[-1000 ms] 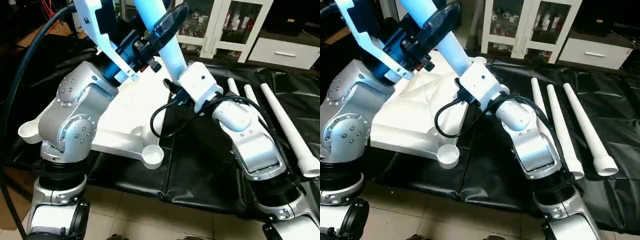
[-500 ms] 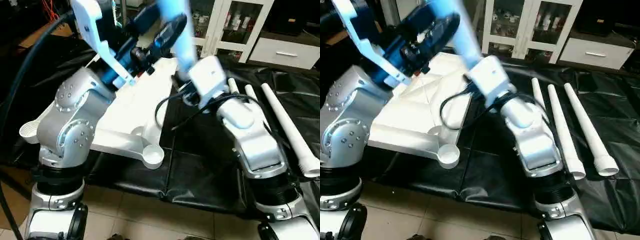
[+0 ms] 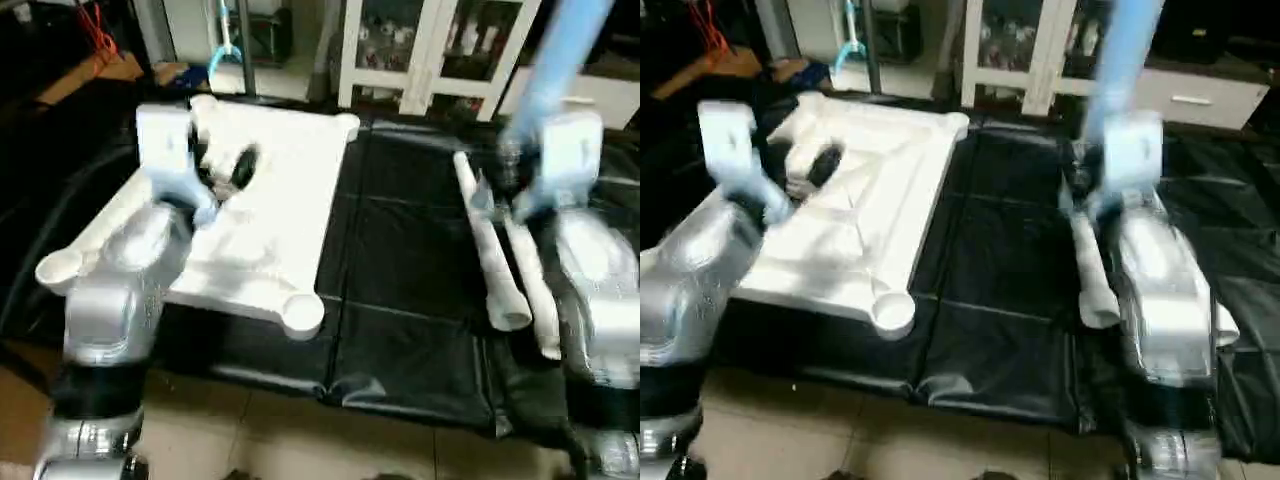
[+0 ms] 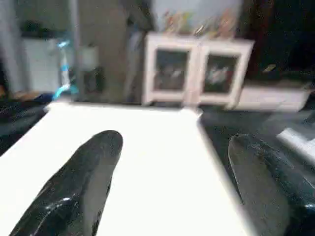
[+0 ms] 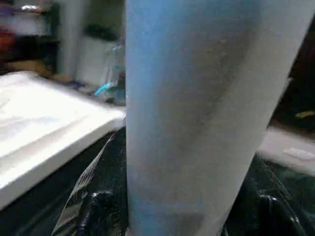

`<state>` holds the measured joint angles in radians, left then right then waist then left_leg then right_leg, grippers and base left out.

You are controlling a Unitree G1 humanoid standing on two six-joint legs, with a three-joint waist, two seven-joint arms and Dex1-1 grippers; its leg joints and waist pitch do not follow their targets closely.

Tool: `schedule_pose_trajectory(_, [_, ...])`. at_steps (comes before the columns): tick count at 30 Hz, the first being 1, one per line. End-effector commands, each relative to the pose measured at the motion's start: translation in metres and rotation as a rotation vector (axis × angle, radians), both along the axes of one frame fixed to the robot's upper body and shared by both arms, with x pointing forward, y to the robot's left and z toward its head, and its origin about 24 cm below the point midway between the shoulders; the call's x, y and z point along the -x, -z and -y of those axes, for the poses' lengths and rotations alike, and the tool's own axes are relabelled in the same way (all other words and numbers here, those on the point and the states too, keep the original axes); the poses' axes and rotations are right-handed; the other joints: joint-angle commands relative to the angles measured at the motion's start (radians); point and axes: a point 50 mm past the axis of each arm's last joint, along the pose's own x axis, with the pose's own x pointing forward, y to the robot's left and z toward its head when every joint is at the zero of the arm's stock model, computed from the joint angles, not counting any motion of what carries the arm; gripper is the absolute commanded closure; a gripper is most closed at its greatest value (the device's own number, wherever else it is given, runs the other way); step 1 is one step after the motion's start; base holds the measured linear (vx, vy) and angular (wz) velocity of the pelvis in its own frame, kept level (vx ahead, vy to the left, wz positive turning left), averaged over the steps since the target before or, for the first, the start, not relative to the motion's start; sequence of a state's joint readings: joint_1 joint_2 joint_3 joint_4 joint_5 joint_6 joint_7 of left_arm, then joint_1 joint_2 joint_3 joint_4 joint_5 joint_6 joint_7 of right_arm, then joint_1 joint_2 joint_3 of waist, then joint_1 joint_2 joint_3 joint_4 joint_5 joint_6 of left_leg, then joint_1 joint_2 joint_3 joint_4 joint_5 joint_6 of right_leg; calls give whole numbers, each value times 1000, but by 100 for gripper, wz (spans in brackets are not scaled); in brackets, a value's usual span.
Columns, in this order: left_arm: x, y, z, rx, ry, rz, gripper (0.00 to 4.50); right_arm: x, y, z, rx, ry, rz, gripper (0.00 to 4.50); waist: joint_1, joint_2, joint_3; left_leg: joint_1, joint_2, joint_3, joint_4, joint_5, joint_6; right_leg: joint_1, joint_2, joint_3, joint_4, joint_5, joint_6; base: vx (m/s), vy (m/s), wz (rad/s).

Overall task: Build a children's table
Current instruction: Pick table leg, then move to table

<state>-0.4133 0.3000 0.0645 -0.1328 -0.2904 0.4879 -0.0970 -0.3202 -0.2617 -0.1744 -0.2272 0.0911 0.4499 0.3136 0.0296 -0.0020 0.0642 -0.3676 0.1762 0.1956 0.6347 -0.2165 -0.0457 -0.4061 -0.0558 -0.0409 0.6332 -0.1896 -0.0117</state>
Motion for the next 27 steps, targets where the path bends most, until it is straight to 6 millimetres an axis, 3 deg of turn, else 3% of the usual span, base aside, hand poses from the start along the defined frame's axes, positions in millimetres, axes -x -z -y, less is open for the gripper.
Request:
schedule_pose_trajectory(1, [8, 2, 3, -22, -40, 62, 62, 14, -9, -10, -46, -76, 36, 264, 2, 9, -80, 8, 51, -29, -73, -45, 38, 63, -70, 50, -62, 18, -206, 0, 0, 0])
schedule_pose_trajectory(2, [15, 12, 3, -9, -69, 66, 62, 22, -3, -10, -62, -80, 23, 264, -2, 4, -77, 11, 53, -29, -75, -71, 33, 60, -69, 48, -66, -25, -212, 0, 0, 0])
schedule_pose_trajectory(4, [20, 16, 5, 5, -70, 77, 62, 27, 0, -10, -69, -84, 15, 264, -1, 6, -73, 13, 55, -29, -78, -100, 26, 56, -70, 48, -73, -76, -208, 0, 0, 0])
schedule_pose_trajectory(5, [25, 21, 9, 21, -56, 76, 62, 32, 5, -11, -52, -85, 10, 264, -1, 3, -67, 18, 55, -27, -82, -149, 10, 49, -70, 49, -85, -174, -185, 0, 0, 0])
schedule_pose_trajectory(7, [26, 23, 10, 14, -54, 68, 62, 33, 7, -11, -38, -81, 9, 264, -3, 4, -64, 21, 53, -28, -85, -189, -4, 44, -69, 49, -91, -237, -165, 0, 0, 0])
schedule_pose_trajectory(8, [26, 31, 16, -43, -54, 65, 62, 34, 12, -12, -25, -47, 8, 264, -6, -4, -62, 24, 51, -28, -86, -220, -11, 37, -66, 50, -98, -293, -144, 0, 0, 0])
schedule_pose_trajectory(9, [26, 31, 16, -43, -54, 65, 62, 34, 12, -12, -25, -47, 8, 264, -6, -3, -61, 26, 50, -29, -86, -235, -19, 32, -67, 51, -103, -330, -123, 0, 0, 0])
schedule_pose_trajectory(11, [27, 35, 24, -82, -37, 78, 62, 33, 15, -14, -21, -23, 14, 264, -11, -7, -59, 17, 49, -34, -90, -242, -24, 35, -69, 51, -106, -370, -87, 0, 0, 0])
schedule_pose_trajectory(13, [27, 36, 27, -87, -29, 83, 62, 32, 16, -15, -18, -20, 16, 264, -13, -7, -60, 15, 47, -35, -89, -242, -28, 34, -70, 51, -107, -382, -71, 0, 0, 0])
schedule_pose_trajectory(17, [25, 36, 35, -80, -3, 102, 62, 34, 20, -17, -58, -37, -26, 264, -18, -9, -64, 12, 46, -35, -86, -213, -18, 35, -69, 52, -103, -327, -79, 0, 0, 0])
schedule_pose_trajectory(18, [24, 36, 36, -80, -3, 106, 62, 34, 21, -18, -68, -38, -31, 264, -17, -6, -64, 9, 44, -34, -85, -208, -11, 37, -72, 54, -102, -316, -84, 0, 0, 0])
schedule_pose_trajectory(20, [23, 35, 37, -74, -6, 111, 62, 35, 22, -19, -81, -34, -36, 264, -16, -11, -69, 0, 38, -27, -77, -170, 34, 48, -91, 65, -99, -276, -116, 0, 0, 0])
schedule_pose_trajectory(22, [22, 35, 39, -68, -3, 116, 62, 36, 24, -20, -90, -35, -40, 264, -9, -9, -74, -8, 35, -24, -61, -120, 99, 60, -119, 81, -103, -235, -164, 0, 0, 0])
schedule_pose_trajectory(23, [22, 34, 40, -65, 0, 120, 62, 36, 25, -21, -96, -36, -42, 264, -4, -15, -75, -21, 33, -31, -42, -97, 142, 73, -149, 98, -112, -229, -191, 0, 0, 0])
schedule_pose_trajectory(24, [22, 34, 40, -65, 0, 120, 62, 36, 25, -21, -97, -36, -43, 264, 8, -15, -81, -35, 35, -44, -5, -68, 180, 89, -199, 131, -126, -211, -220, 19, 51, -1])
schedule_pose_trajectory(25, [22, 34, 42, -69, 5, 124, 62, 36, 26, -22, -100, -42, -45, 264, 19, -7, -81, -51, 46, -67, 20, -41, 193, 97, -231, 149, -132, -194, -253, 17, 87, -3])
schedule_pose_trajectory(26, [21, 33, 43, -77, 10, 129, 62, 36, 26, -24, -99, -47, -47, 264, 19, -4, -80, -59, 49, -75, 20, -27, 197, 97, -229, 145, -130, -187, -265, 17, 87, -3])
schedule_pose_trajectory(27, [21, 33, 43, -77, 10, 129, 62, 36, 26, -24, -98, -47, -47, 264, 19, -2, -79, -54, 47, -76, 3, -16, 216, 85, -200, 122, -124, -192, -269, 8, 122, -1])
